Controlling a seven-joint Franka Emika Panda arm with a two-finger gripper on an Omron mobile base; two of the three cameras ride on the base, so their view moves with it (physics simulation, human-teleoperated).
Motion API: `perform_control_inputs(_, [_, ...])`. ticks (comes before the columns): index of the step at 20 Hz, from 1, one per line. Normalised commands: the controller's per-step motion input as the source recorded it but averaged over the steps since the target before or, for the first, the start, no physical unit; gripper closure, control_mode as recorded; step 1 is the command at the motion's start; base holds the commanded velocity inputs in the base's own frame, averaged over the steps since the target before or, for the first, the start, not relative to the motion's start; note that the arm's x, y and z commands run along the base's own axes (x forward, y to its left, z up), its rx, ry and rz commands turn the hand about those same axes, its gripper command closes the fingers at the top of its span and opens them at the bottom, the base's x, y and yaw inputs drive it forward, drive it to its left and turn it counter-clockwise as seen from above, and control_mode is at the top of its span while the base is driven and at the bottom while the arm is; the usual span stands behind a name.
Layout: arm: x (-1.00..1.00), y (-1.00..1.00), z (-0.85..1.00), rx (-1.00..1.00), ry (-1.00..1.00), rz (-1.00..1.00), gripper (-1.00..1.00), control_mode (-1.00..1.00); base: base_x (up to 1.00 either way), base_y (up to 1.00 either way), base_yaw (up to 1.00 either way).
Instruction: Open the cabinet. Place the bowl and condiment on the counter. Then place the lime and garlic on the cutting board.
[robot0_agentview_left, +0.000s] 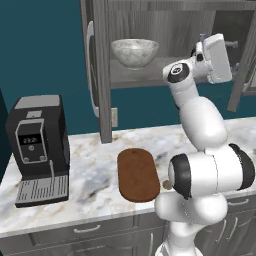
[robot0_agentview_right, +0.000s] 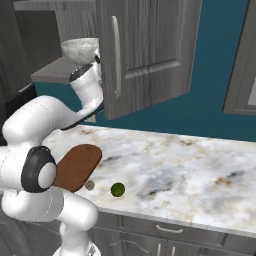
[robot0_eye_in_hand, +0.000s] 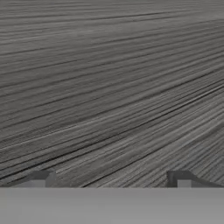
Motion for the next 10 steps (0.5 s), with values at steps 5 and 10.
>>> perform_control_inputs(5, [-0.67,0.0,0.69,0.01,-0.29,-0.62,-1.0,-1.0,0.0,0.0,0.0])
perform_control_inputs(10, [-0.75,-0.07,0.72,0.07,-0.24,-0.53,-1.0,-1.0,0.0,0.0,0.0])
